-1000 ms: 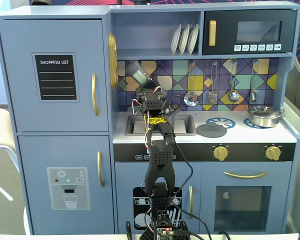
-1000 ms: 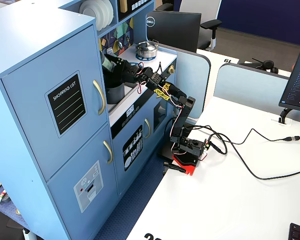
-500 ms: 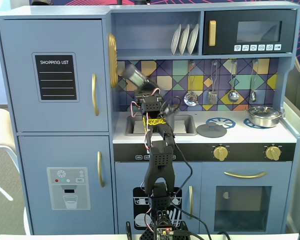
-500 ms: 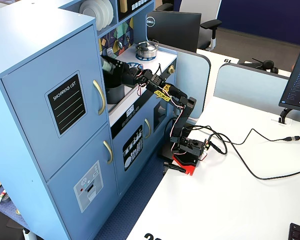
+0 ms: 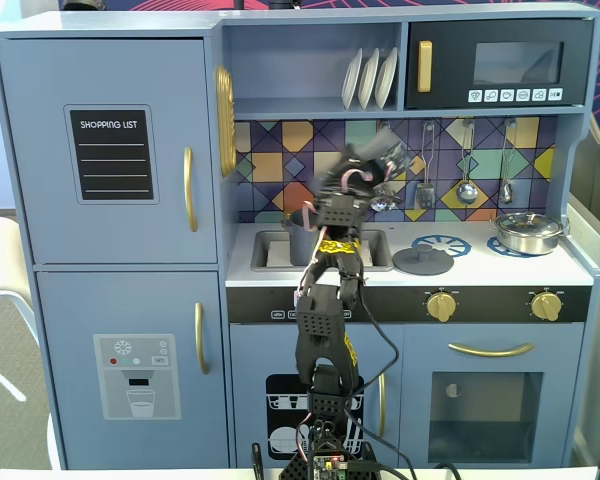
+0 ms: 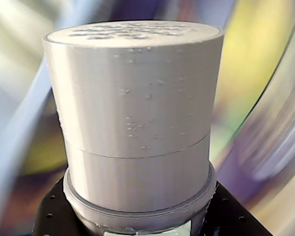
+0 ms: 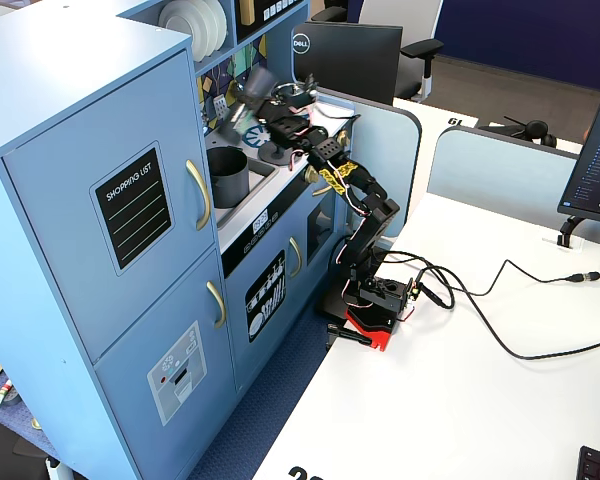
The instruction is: Put salt in the gray recipient
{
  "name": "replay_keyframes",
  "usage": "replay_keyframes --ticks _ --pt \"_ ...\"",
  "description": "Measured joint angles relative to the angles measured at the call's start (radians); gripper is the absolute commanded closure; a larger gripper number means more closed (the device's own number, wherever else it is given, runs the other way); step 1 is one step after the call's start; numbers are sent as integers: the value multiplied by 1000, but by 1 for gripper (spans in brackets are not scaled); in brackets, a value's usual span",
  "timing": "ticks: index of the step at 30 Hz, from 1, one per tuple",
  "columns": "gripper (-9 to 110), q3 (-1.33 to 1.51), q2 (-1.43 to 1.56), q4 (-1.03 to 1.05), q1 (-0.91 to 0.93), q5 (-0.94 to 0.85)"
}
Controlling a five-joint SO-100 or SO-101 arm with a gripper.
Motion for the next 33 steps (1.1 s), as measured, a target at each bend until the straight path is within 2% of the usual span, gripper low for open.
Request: replay_keyframes --ticks 3,6,12,19,33 --pt "101 104 29 -183 143 -296" --pt "101 166 31 -373 265 -517" --pt "101 175 -41 -509 385 -718" --pt "101 201 -146 -532 451 -788" --pt "101 213 -325 -615 494 -808"
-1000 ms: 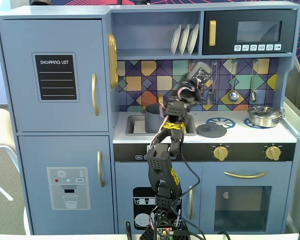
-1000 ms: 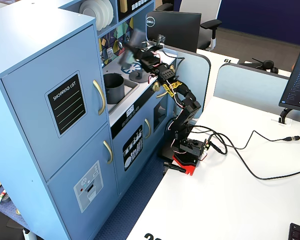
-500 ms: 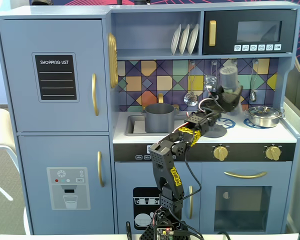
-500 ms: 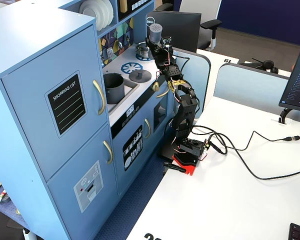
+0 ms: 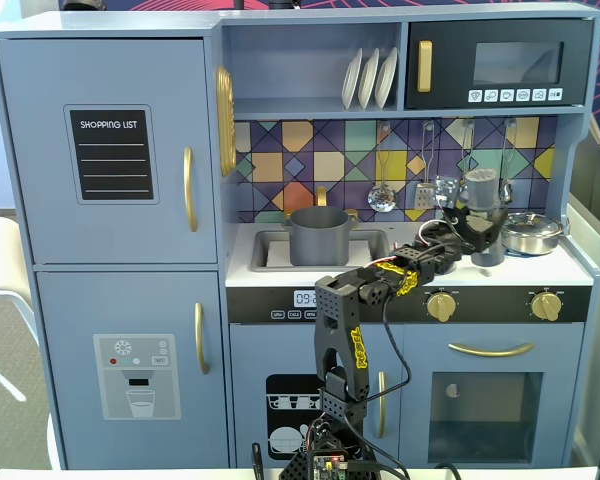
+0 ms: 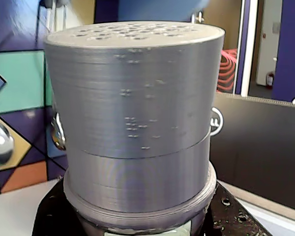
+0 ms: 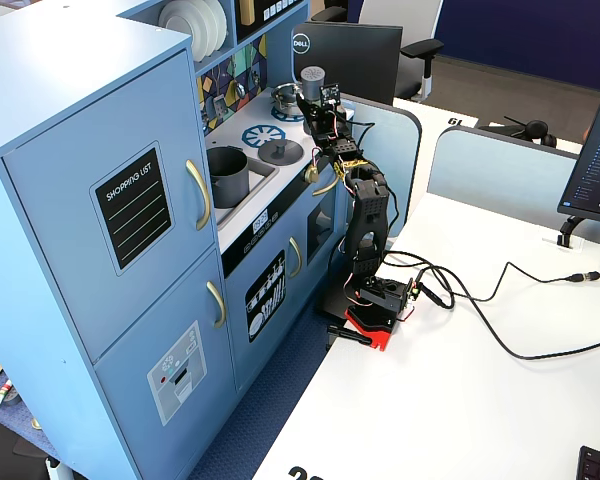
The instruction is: Put salt in the gray recipient
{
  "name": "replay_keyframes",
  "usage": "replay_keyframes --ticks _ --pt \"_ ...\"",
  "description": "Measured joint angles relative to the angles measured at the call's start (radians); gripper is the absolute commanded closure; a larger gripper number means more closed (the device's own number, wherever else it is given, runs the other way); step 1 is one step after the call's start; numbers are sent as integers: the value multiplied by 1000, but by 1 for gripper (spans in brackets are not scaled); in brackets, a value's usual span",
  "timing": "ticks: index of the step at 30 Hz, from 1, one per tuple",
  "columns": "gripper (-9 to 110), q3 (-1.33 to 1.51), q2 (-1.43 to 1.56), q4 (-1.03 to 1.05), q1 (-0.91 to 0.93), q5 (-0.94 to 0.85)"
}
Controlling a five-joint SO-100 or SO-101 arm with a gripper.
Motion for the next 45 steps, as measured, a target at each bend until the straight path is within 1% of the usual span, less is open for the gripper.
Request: replay_keyframes --ticks 22,40,42,43,45 --pt "101 -3 -11 126 2 20" --pt "100 -37 -61 104 -15 55" --pt "99 -37 -61 104 -15 55" --pt "96 -37 -61 104 -15 55" --pt "83 -37 -61 110 -15 55"
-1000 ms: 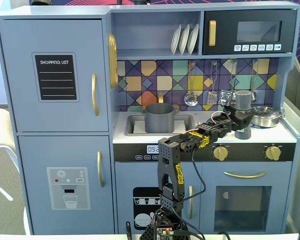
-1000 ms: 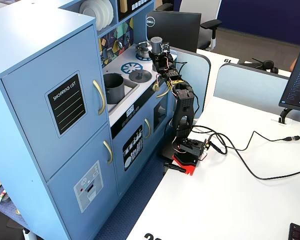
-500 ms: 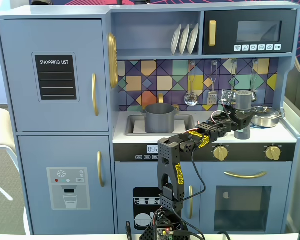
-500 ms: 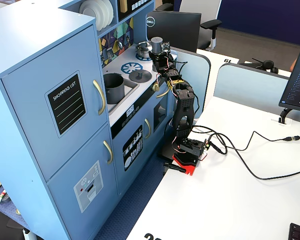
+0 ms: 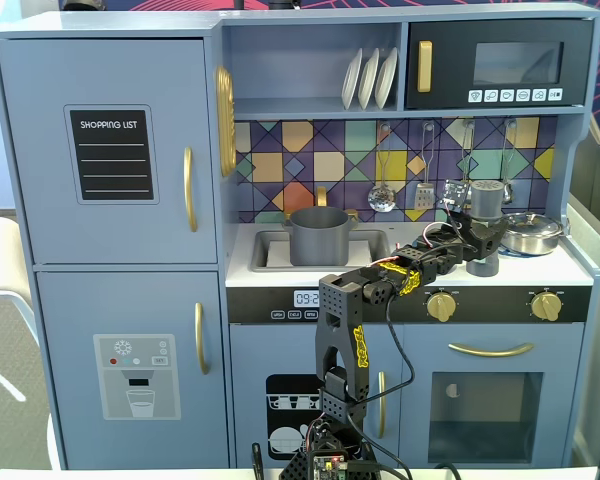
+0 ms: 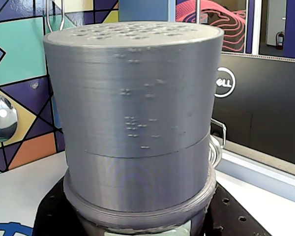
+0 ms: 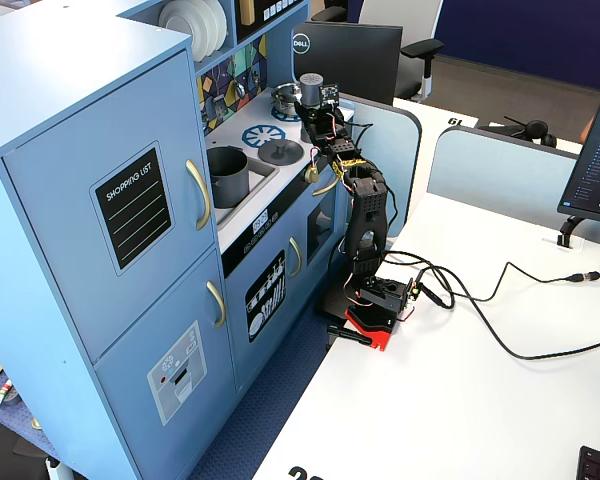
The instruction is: Put salt in the gray recipient
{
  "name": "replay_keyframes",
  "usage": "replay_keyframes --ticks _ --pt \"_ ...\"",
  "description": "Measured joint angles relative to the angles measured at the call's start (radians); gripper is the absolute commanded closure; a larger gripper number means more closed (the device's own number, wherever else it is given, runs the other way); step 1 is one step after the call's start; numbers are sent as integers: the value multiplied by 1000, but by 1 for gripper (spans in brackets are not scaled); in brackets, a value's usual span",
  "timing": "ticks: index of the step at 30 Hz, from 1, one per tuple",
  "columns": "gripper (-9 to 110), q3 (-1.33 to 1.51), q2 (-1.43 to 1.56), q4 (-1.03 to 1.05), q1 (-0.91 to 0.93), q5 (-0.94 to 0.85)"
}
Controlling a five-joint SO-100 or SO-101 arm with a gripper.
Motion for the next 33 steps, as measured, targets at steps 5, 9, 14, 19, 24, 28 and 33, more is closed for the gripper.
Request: replay_keyframes --ticks 5,9,14,19,24,28,33 --pt "62 11 0 29 0 -3" --pt "50 61 2 21 -3 -9" --pt "55 144 104 40 18 -11" --pt "89 291 380 249 48 -20" --pt "101 483 795 683 -37 -29" --pt "101 627 1173 1078 -285 -8" --pt "101 788 1505 1462 -678 126"
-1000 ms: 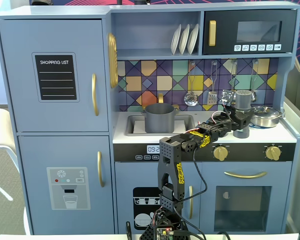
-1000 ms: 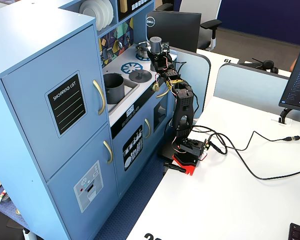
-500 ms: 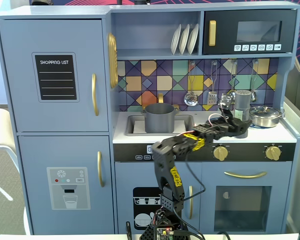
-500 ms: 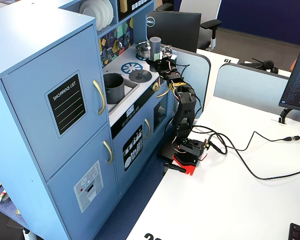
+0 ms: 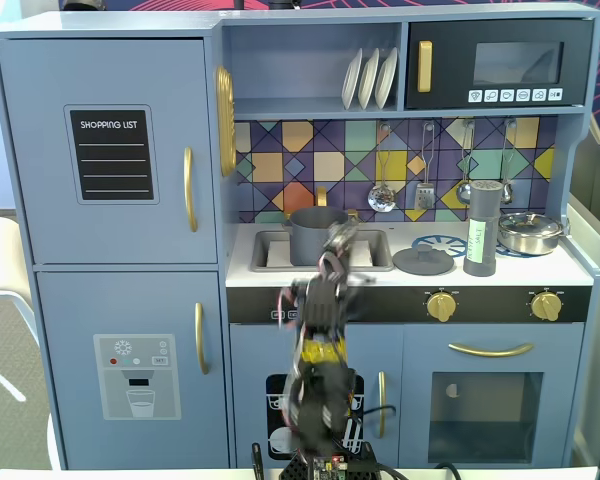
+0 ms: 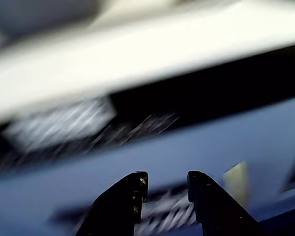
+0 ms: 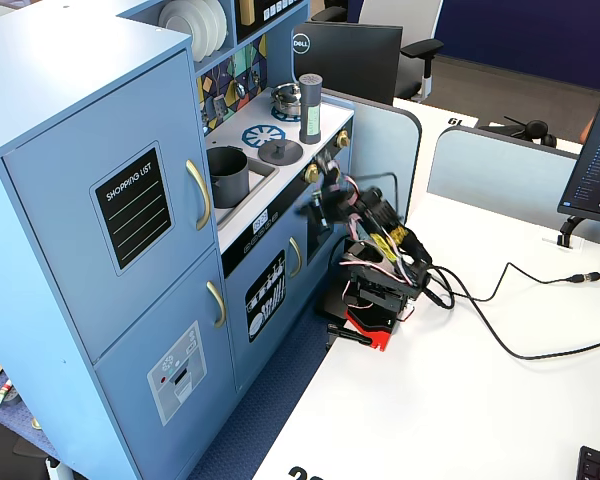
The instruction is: Put salt in the gray recipient
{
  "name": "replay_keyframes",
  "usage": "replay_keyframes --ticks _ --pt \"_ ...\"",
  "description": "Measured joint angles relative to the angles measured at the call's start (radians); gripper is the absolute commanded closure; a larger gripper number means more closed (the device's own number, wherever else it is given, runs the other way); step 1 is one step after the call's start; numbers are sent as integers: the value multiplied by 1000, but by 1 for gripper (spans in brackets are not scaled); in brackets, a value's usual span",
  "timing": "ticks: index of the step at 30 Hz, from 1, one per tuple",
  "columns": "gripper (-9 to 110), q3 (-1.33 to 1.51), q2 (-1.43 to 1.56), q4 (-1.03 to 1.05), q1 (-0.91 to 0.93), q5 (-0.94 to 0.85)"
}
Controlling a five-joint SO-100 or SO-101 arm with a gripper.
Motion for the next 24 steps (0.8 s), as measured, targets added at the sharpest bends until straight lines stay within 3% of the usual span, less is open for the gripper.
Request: replay_keyframes --ticks 5,14,24 --pt "101 201 63 69 -161 15" --pt "101 555 64 -169 -100 -186" --pt "101 600 64 -40 -58 -264"
